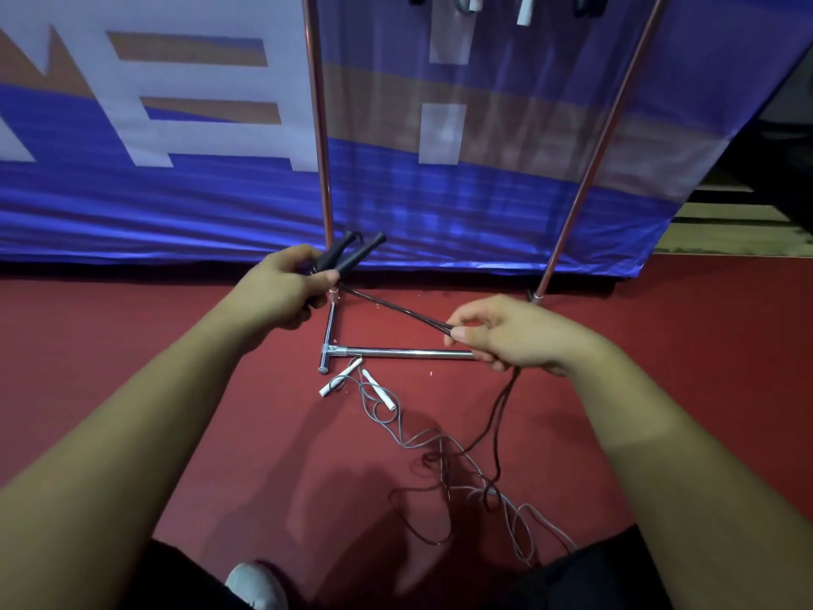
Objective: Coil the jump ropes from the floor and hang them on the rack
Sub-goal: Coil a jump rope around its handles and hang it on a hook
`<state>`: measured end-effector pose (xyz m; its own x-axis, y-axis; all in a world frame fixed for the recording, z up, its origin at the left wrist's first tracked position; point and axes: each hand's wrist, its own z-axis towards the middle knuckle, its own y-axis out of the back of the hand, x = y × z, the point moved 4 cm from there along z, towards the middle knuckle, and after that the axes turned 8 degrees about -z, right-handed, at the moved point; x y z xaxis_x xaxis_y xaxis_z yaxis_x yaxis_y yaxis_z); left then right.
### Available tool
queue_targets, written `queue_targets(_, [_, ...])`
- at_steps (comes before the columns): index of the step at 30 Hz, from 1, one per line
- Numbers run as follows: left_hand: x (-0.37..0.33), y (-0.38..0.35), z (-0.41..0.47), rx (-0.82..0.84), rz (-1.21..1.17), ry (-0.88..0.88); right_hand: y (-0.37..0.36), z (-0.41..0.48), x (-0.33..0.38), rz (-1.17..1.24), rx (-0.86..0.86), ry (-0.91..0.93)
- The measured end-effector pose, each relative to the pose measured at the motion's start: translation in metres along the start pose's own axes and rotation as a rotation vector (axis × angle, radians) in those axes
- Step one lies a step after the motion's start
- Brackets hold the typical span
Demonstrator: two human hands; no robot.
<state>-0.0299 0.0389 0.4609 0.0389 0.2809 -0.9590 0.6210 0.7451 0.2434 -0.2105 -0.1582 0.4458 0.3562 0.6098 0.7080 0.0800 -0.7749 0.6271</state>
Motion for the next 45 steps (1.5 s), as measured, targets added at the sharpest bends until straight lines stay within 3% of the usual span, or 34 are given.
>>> queue_targets(5, [0.007,0.003,0.004,-0.036,0.543,-0.091,-0.002,-0.005,0.024,-0.033,-0.095,0.178])
queue_targets(8, [0.012,-0.011,0.002,-0.003,0.738,-0.058,0.004,-0.003,0.031,-0.093,-0.268,0.227])
queue_targets(11, [0.018,-0.037,-0.008,0.182,0.806,-0.031,0.021,-0.003,0.024,-0.068,-0.483,0.188])
queue_targets(15, [0.020,-0.070,-0.031,0.446,0.803,-0.065,0.028,-0.004,0.014,-0.015,-0.618,0.142])
queue_targets(18, [0.016,-0.081,-0.039,0.508,0.787,-0.167,0.029,-0.001,0.010,0.035,-0.676,0.117])
queue_targets(22, [0.011,-0.085,-0.038,0.468,0.846,-0.327,0.032,0.003,0.006,0.057,-0.718,0.115])
queue_targets(26, [0.005,-0.085,-0.044,0.584,0.602,-0.376,0.032,0.008,-0.001,0.131,-0.699,0.091])
queue_targets(29, [-0.002,-0.079,-0.047,0.612,0.280,-0.354,0.026,0.017,-0.010,0.203,-0.560,-0.003])
queue_targets(32, [-0.008,-0.071,-0.044,0.512,0.001,-0.327,0.015,0.024,-0.017,0.267,-0.344,-0.044])
queue_targets(35, [-0.010,-0.063,-0.037,0.403,-0.214,-0.238,0.010,0.024,-0.013,0.269,-0.250,-0.023])
queue_targets(39, [-0.015,-0.054,-0.030,0.374,-0.229,-0.215,0.006,0.024,-0.009,0.331,-0.180,0.006])
queue_targets(45, [-0.014,-0.039,-0.018,0.199,-0.209,-0.160,-0.001,0.015,-0.004,0.279,-0.098,0.015])
